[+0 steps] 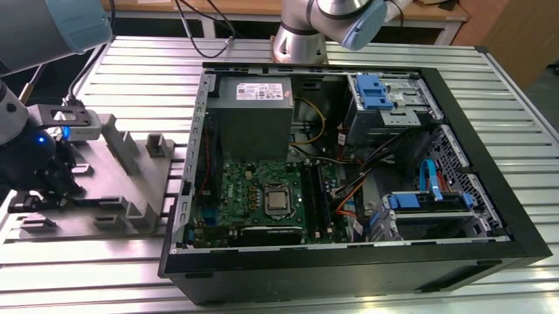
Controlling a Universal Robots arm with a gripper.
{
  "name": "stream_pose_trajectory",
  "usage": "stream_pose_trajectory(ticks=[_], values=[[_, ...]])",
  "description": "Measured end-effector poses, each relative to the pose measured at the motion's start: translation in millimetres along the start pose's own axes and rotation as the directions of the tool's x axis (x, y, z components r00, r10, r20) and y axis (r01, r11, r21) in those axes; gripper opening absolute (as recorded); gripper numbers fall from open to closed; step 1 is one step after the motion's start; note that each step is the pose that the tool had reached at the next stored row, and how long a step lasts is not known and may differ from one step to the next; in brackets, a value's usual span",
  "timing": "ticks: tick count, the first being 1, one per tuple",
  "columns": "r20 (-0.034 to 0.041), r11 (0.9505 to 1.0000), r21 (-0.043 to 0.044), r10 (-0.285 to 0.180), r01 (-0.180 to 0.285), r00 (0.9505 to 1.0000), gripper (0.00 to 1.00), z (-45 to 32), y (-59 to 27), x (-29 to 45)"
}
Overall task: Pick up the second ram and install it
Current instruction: 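Pick up the second ram and move it above second insertion slot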
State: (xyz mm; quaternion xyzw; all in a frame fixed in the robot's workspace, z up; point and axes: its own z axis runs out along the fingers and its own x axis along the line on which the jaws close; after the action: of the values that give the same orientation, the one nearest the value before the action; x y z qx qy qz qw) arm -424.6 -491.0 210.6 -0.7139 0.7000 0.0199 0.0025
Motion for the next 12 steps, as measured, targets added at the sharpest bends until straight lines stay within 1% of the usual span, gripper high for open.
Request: stream_pose_trajectory(ticks=[1, 2, 3, 5, 7, 12], values=[[0.0, 1.0, 0.0, 0.0, 0.0, 1.0, 0.29, 0.0, 0.0, 0.0], [0.0, 1.0, 0.0, 0.0, 0.0, 1.0, 0.29, 0.0, 0.0, 0.0], [0.0, 1.0, 0.0, 0.0, 0.0, 1.0, 0.36, 0.0, 0.0, 0.0], [0.0004, 1.0, 0.0, -0.001, 0.001, 1.0, 0.36, 0.4, 0.0, 0.0], [0.0002, 0.9999, 0.0001, -0.011, 0.011, 0.9999, 0.36, 1.7, 0.2, 0.1], [0.0, 0.9998, 0.0021, -0.019, 0.019, 0.9998, 0.36, 3.9, 2.6, -0.1]])
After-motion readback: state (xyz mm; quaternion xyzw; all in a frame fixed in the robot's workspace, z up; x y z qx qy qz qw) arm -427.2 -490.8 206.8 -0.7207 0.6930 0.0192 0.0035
